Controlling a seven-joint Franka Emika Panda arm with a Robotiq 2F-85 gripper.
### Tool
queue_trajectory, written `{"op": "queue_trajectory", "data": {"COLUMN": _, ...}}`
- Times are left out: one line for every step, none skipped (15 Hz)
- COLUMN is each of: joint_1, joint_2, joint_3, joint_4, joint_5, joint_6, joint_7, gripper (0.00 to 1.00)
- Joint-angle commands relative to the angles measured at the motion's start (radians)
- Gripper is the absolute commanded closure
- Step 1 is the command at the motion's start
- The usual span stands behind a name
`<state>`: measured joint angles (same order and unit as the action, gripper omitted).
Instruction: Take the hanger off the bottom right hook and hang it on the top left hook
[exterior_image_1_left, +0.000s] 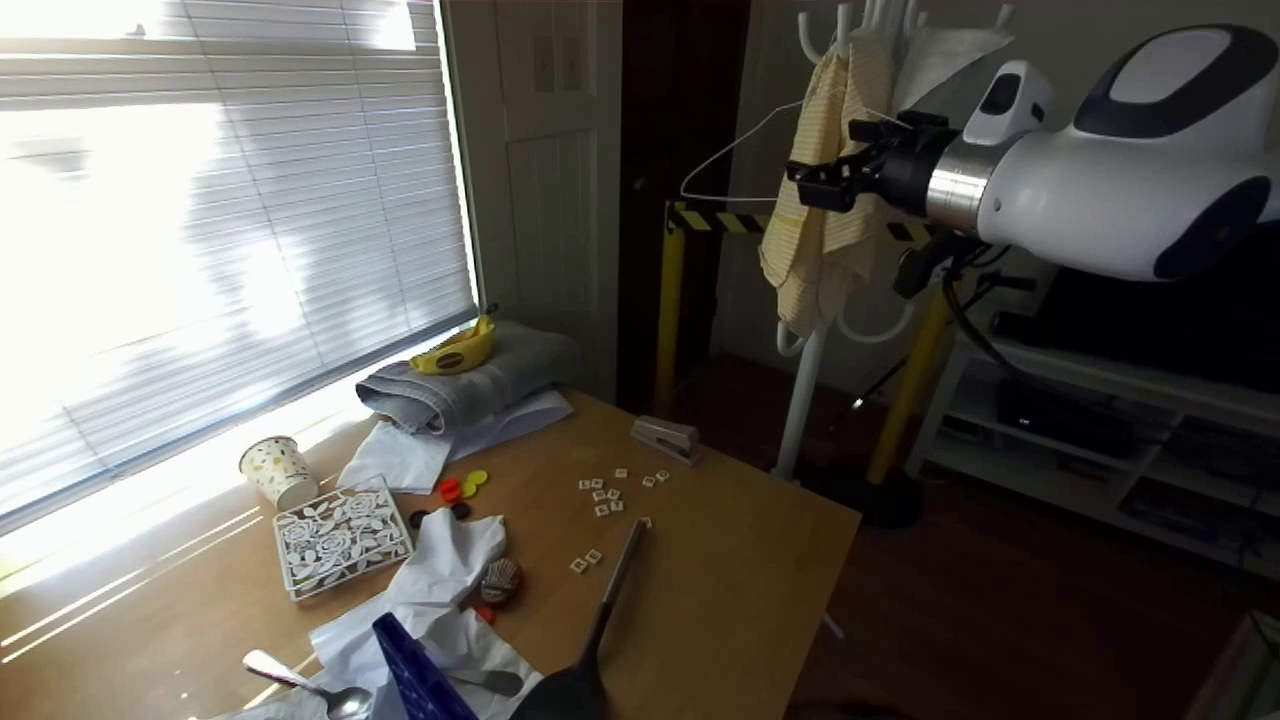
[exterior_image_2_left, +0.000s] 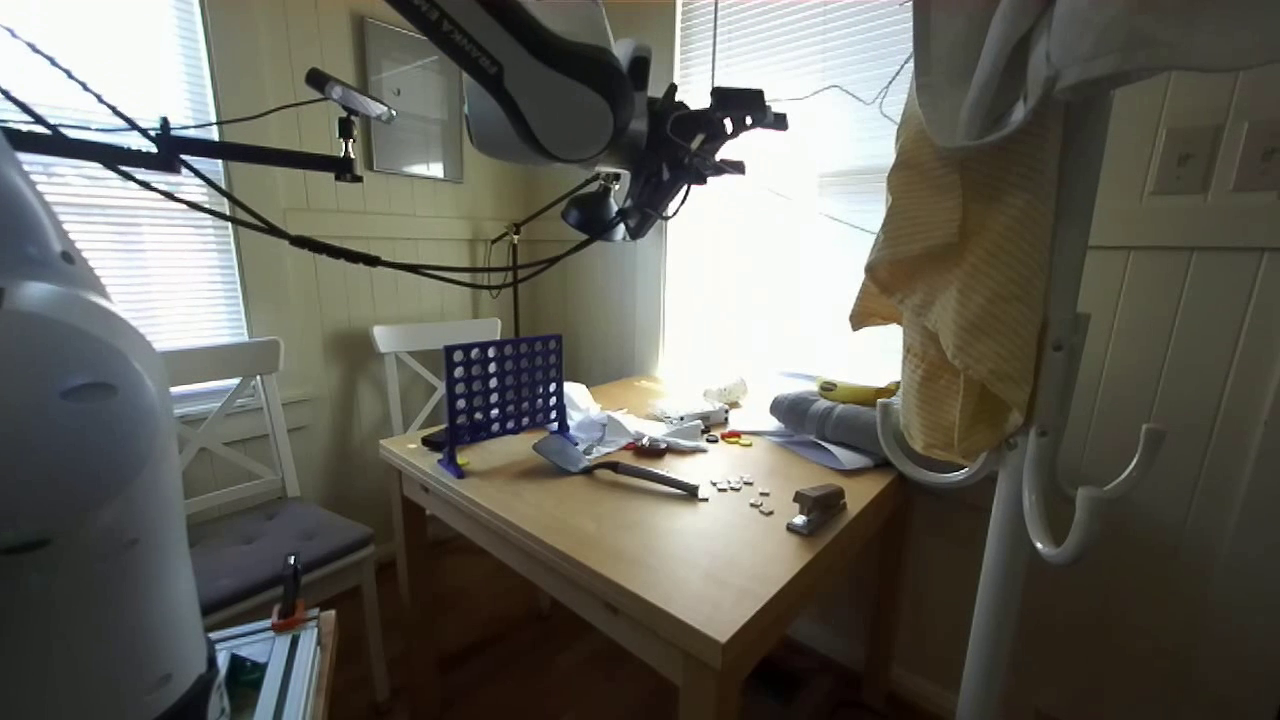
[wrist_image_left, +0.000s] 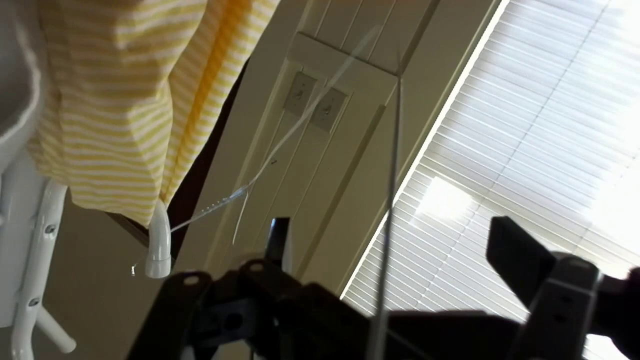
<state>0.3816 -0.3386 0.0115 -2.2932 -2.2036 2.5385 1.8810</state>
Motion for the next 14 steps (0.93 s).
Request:
{"op": "queue_trajectory", "data": {"joint_1": -0.029, "joint_2": -0.055, "joint_3": 0.033, "joint_4": -0.020, "joint_5": 0.071, "joint_6": 0.019, "joint_7": 0.015, "gripper": 0.00}}
{"op": "queue_trajectory", "data": {"joint_1": -0.032, "joint_2": -0.057, "joint_3": 0.033, "joint_4": -0.016, "joint_5": 0.094, "joint_6": 0.022, "joint_7": 0.025, "gripper": 0.00}}
{"op": "queue_trajectory", "data": {"joint_1": -0.035, "joint_2": -0.060, "joint_3": 0.030, "joint_4": -0.014, "joint_5": 0.122, "joint_6": 0.032, "joint_7": 0.029, "gripper": 0.00}}
{"op": "queue_trajectory", "data": {"joint_1": -0.032, "joint_2": -0.065, "joint_3": 0.015, "joint_4": -0.006, "joint_5": 0.150, "joint_6": 0.074, "joint_7": 0.061, "gripper": 0.00}}
{"op": "queue_trajectory", "data": {"joint_1": -0.030, "joint_2": -0.066, "joint_3": 0.002, "joint_4": 0.003, "joint_5": 0.148, "joint_6": 0.111, "joint_7": 0.108, "gripper": 0.00}}
{"op": "queue_trajectory", "data": {"joint_1": -0.029, "joint_2": -0.069, "joint_3": -0.008, "joint_4": 0.008, "joint_5": 0.143, "joint_6": 0.149, "joint_7": 0.147, "gripper": 0.00}}
{"op": "queue_trajectory", "data": {"joint_1": -0.006, "joint_2": -0.068, "joint_3": -0.043, "joint_4": 0.017, "joint_5": 0.113, "joint_6": 0.194, "joint_7": 0.194, "gripper": 0.00}}
{"op": "queue_trajectory", "data": {"joint_1": -0.003, "joint_2": -0.069, "joint_3": -0.063, "joint_4": 0.028, "joint_5": 0.089, "joint_6": 0.250, "joint_7": 0.238, "gripper": 0.00}}
{"op": "queue_trajectory", "data": {"joint_1": 0.003, "joint_2": -0.070, "joint_3": -0.086, "joint_4": 0.040, "joint_5": 0.065, "joint_6": 0.304, "joint_7": 0.284, "gripper": 0.00}}
{"op": "queue_trajectory", "data": {"joint_1": 0.010, "joint_2": -0.069, "joint_3": -0.109, "joint_4": 0.054, "joint_5": 0.050, "joint_6": 0.359, "joint_7": 0.324, "gripper": 0.00}}
{"op": "queue_trajectory", "data": {"joint_1": 0.023, "joint_2": -0.070, "joint_3": -0.134, "joint_4": 0.065, "joint_5": 0.030, "joint_6": 0.409, "joint_7": 0.370, "gripper": 0.00}}
{"op": "queue_trajectory", "data": {"joint_1": 0.039, "joint_2": -0.073, "joint_3": -0.161, "joint_4": 0.081, "joint_5": 0.003, "joint_6": 0.463, "joint_7": 0.414, "gripper": 0.00}}
{"op": "queue_trajectory", "data": {"joint_1": 0.064, "joint_2": -0.071, "joint_3": -0.192, "joint_4": 0.102, "joint_5": -0.034, "joint_6": 0.510, "joint_7": 0.469, "gripper": 0.00}}
{"op": "queue_trajectory", "data": {"joint_1": 0.097, "joint_2": -0.074, "joint_3": -0.226, "joint_4": 0.118, "joint_5": -0.072, "joint_6": 0.550, "joint_7": 0.523, "gripper": 0.00}}
